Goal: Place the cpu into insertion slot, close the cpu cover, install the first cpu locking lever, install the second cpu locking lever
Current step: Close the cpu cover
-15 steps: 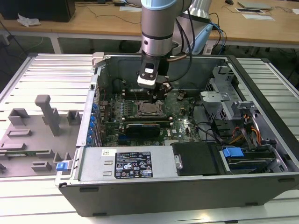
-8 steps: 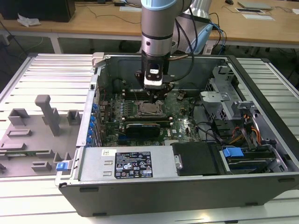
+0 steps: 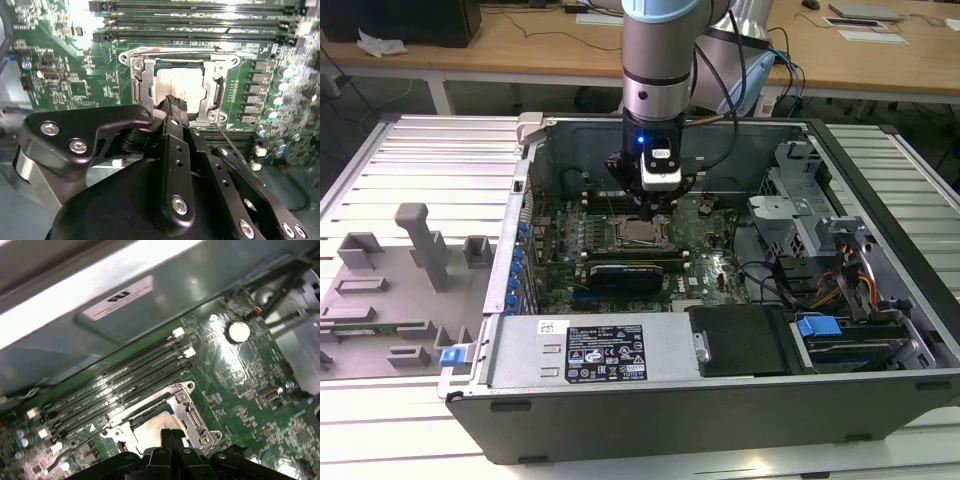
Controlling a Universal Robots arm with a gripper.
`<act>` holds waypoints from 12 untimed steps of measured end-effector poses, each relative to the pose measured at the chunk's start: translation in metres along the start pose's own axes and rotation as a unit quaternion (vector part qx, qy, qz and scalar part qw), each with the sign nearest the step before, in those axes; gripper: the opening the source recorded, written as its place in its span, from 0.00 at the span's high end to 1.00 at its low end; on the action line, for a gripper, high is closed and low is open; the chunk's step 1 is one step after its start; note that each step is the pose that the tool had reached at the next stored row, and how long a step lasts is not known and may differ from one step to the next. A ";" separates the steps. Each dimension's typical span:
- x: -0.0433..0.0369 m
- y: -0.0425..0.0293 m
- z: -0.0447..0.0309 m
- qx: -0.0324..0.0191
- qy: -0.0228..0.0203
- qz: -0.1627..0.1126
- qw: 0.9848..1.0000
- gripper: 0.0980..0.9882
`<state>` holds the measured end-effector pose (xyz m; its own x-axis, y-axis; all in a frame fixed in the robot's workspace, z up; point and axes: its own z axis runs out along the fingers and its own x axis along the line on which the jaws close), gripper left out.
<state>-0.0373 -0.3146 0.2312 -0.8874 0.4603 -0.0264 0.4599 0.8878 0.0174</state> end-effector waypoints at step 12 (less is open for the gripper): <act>0.0000 0.0001 0.0001 -0.003 0.002 -0.123 0.992 0.99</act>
<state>-0.0372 -0.3146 0.2310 -0.9731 0.2289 -0.0263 0.2285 0.9734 0.0173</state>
